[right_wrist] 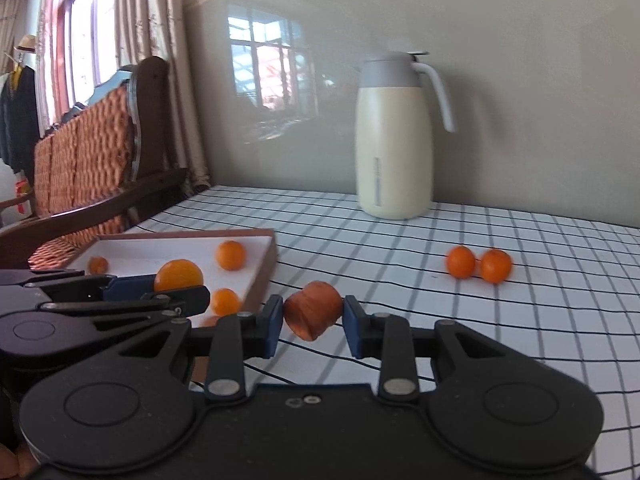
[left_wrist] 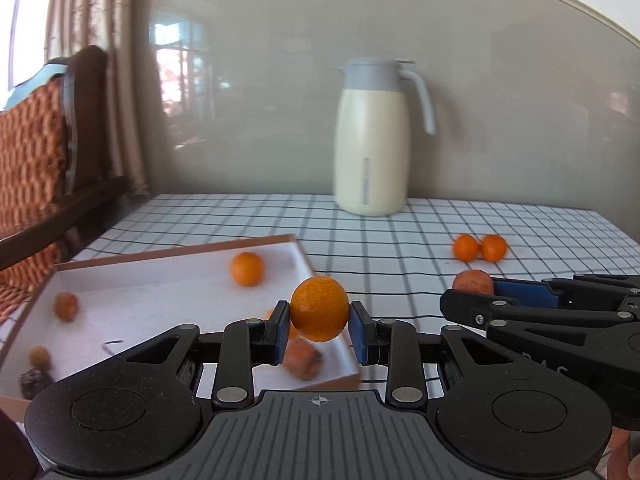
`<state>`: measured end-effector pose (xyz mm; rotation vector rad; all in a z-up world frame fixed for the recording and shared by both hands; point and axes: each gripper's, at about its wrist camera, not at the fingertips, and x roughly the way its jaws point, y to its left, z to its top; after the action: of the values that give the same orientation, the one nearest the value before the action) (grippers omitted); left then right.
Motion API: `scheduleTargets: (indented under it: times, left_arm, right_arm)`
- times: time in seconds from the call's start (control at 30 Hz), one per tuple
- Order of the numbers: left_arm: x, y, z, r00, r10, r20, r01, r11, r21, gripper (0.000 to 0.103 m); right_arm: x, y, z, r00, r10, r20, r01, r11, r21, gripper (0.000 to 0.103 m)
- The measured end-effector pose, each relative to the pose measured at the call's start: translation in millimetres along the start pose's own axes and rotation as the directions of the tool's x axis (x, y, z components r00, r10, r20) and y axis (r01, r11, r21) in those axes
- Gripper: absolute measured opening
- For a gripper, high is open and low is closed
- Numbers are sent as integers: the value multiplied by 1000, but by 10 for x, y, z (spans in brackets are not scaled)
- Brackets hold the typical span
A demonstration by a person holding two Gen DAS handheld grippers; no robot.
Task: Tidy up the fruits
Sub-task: 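Carry the orange with the left tool while the right tool carries the cut piece to the box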
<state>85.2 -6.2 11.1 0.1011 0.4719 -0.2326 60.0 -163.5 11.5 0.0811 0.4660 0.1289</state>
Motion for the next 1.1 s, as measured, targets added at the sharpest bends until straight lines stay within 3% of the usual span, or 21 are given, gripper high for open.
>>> scheduleTargets:
  times: [0.5,1.1]
  left_arm:
    - [-96,803,-75,987,160,15,-157,982,-107,32]
    - [-49,1523,-187,943,332,-3,-326,924,-198,32]
  right_arm:
    - [240,549,109,996,58,70,-54,997,-52,24]
    - [573,898,133,995,63,78,-60,997,-45,24]
